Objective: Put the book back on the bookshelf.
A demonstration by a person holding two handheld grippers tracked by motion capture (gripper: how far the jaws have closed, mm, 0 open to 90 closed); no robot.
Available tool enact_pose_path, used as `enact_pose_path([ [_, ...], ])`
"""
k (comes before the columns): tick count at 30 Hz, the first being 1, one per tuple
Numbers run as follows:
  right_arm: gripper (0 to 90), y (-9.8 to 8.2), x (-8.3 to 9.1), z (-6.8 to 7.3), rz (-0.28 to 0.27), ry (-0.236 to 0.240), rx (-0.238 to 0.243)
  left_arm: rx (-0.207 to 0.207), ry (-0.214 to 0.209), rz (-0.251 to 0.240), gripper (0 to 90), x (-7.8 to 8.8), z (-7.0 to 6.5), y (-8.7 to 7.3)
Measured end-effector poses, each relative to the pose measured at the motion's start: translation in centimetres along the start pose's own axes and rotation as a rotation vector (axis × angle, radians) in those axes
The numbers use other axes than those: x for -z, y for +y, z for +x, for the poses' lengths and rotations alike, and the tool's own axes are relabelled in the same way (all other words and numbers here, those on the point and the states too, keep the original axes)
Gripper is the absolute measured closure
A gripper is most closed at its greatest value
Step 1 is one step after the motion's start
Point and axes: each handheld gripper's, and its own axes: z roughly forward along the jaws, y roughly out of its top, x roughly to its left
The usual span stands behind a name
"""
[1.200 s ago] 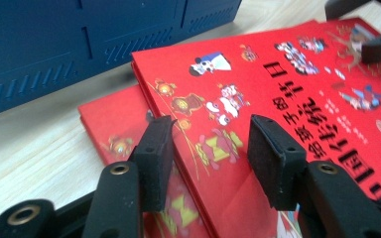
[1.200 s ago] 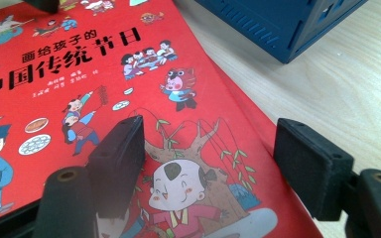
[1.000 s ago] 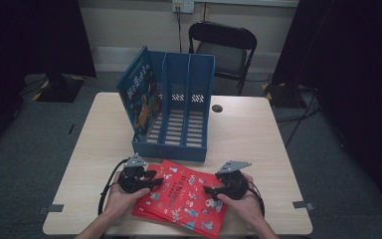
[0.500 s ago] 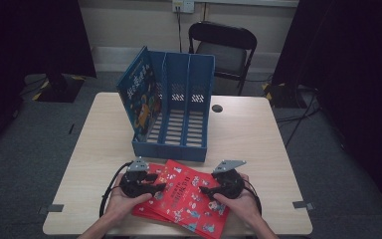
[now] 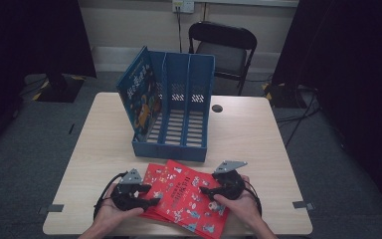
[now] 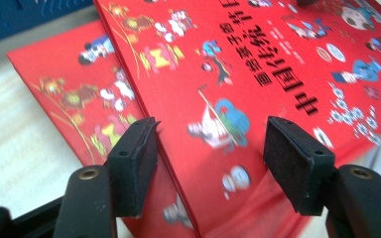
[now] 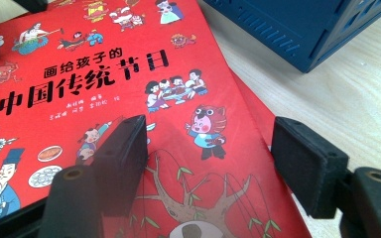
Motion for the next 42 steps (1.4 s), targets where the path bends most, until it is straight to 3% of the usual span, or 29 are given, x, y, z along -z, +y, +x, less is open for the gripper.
enact_pose_path([
  [11,31.4,-0.1,0.0,-0.1,-0.001,0.008,-0.008,-0.042,-0.029,0.017,34.2,0.2,0.1,-0.2],
  [17,31.4,-0.1,0.0,-0.2,-0.001,0.009,-0.012,-0.04,-0.038,0.017,34.7,0.2,0.2,-0.3],
  [20,31.5,-0.1,0.1,-0.2,0.001,0.008,-0.011,-0.084,-0.03,0.031,34.2,0.4,0.0,-0.4],
  [23,31.5,-0.1,0.1,-0.3,-0.003,0.012,-0.01,-0.053,-0.025,0.023,37.4,0.5,0.0,-0.6],
  [34,32.1,-0.5,0.8,-0.1,0.019,-0.004,-0.007,-0.035,-0.02,0.008,41.4,0.0,0.4,-0.1],
  [42,32.2,-1.6,2.0,0.0,0.021,-0.004,-0.012,-0.016,0.008,-0.006,43.6,-0.6,0.8,0.6],
])
